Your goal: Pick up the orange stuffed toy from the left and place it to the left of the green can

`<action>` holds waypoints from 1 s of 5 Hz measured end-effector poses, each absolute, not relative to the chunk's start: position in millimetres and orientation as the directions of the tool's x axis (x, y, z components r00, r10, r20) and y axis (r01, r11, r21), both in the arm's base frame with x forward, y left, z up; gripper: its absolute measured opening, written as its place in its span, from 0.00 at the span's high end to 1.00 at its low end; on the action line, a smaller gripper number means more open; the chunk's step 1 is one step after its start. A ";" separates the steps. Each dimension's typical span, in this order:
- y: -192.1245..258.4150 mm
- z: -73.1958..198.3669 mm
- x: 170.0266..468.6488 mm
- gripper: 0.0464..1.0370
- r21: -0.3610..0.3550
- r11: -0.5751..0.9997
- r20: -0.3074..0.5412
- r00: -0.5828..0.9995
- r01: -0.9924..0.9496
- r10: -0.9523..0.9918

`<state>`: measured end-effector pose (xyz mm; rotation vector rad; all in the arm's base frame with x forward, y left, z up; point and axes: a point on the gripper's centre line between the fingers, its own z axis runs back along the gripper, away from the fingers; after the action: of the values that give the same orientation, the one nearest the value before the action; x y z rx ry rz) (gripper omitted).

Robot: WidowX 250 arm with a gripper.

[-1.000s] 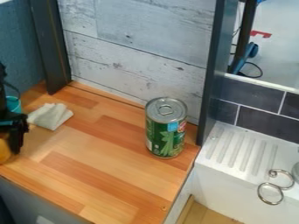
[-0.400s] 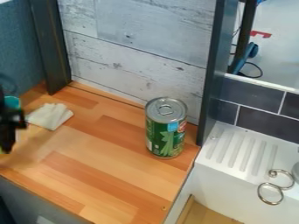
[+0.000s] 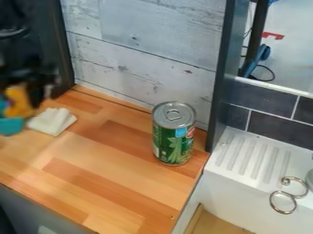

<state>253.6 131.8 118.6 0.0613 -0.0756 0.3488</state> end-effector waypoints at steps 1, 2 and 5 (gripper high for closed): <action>100.8 114.6 273.8 0.54 0.028 0.991 0.047 0.991 -0.128 0.127; 77.6 113.9 275.8 0.54 -0.058 0.993 -0.027 0.994 0.106 -0.107; 71.5 70.1 269.7 0.54 -0.074 0.978 -0.189 0.960 0.194 -0.205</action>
<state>269.7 71.5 70.1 -0.0551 0.1974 -0.2024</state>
